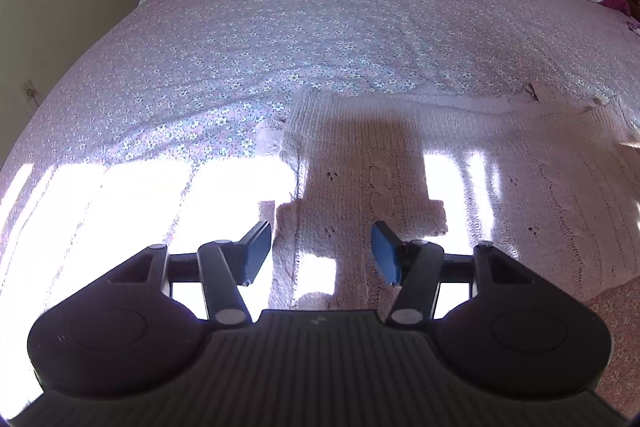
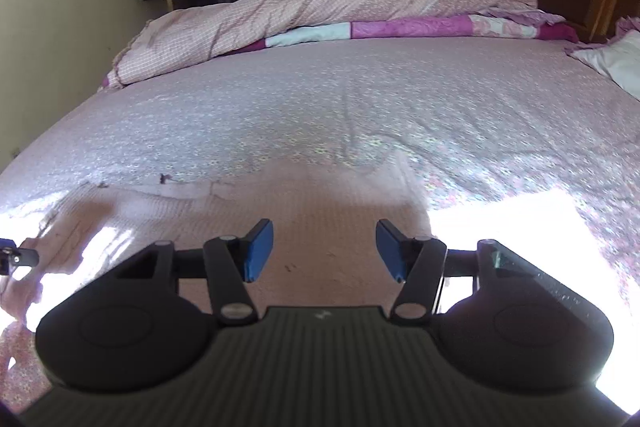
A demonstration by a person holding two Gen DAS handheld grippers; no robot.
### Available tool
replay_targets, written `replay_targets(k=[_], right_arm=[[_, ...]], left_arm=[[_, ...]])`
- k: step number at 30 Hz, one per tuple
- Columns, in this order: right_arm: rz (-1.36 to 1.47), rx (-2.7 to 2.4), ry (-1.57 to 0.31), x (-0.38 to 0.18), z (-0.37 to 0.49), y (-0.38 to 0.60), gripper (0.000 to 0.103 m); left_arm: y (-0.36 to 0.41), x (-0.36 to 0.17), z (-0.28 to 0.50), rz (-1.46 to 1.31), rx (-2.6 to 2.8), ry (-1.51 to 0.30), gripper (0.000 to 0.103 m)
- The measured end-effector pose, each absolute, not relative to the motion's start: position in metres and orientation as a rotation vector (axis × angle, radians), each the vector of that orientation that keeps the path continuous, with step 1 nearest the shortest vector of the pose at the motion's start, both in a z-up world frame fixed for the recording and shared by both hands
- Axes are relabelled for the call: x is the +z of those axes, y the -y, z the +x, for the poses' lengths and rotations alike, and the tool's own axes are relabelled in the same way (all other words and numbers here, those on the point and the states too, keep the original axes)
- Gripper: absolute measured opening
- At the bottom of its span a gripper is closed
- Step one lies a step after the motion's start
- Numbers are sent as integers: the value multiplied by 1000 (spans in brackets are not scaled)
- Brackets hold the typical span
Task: Fold small clothes
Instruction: 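Press the folded cardigan flat with both grippers open, then grasp the cardigan's sleeve end with the right gripper and lift it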
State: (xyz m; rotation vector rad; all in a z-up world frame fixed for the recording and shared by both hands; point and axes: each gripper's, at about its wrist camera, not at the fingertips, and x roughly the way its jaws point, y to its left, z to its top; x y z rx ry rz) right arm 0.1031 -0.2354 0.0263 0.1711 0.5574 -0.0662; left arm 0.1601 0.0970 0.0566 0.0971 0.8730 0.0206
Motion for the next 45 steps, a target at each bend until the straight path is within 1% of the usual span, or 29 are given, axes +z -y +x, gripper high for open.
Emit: replay_targets(k=[1,7,19,27,35,45], right_arm=[[186,-85,-557,24,98,243,68],[341,-159,-595,6,76,284,68],[590,-144,-652,-24,50,317,68],[627,-120,-644,-33,52,316,71],[846,-42,-606,-50,62,316,70],[885,-42,-552,-57,77,310,70]], left_arm=[[-97,57,158,87,25,-879,65],[-94,53,145,31,69,-924,66],[-92,61,115,-48,114,-917,67],[-83,54,103,-31,97,-944,67],[-79,42,101,-5,104,-973,67],[-73,38,105,2,108,-999,67]])
